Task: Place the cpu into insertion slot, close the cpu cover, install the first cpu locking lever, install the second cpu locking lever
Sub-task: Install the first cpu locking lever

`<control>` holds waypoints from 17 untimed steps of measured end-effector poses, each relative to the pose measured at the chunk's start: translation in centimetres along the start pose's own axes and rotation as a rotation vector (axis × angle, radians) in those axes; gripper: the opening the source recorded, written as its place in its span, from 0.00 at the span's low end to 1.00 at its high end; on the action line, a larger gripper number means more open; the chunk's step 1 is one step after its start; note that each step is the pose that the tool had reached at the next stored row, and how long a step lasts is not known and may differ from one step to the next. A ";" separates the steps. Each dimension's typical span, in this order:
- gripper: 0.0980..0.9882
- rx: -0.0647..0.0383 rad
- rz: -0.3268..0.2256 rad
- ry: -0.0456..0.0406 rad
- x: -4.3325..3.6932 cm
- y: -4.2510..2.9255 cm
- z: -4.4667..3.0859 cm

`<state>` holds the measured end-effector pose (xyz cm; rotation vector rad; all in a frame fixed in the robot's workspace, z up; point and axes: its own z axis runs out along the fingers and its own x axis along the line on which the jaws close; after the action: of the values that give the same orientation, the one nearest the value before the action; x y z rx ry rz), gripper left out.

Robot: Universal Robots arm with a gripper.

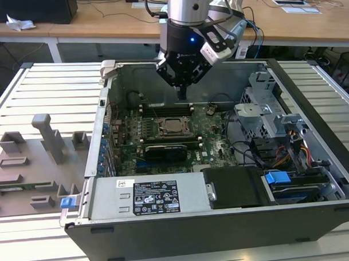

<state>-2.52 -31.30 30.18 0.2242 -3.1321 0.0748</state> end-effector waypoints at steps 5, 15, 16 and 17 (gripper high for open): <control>0.01 0.002 0.075 0.0040 0.00 0.00 0.04; 0.01 0.002 0.116 0.0059 0.51 0.08 0.09; 0.01 0.002 0.116 0.0059 0.63 0.09 0.09; 0.01 0.002 0.116 0.0060 0.77 0.11 0.09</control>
<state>-3.29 -31.30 30.09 0.0420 -3.1367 0.0790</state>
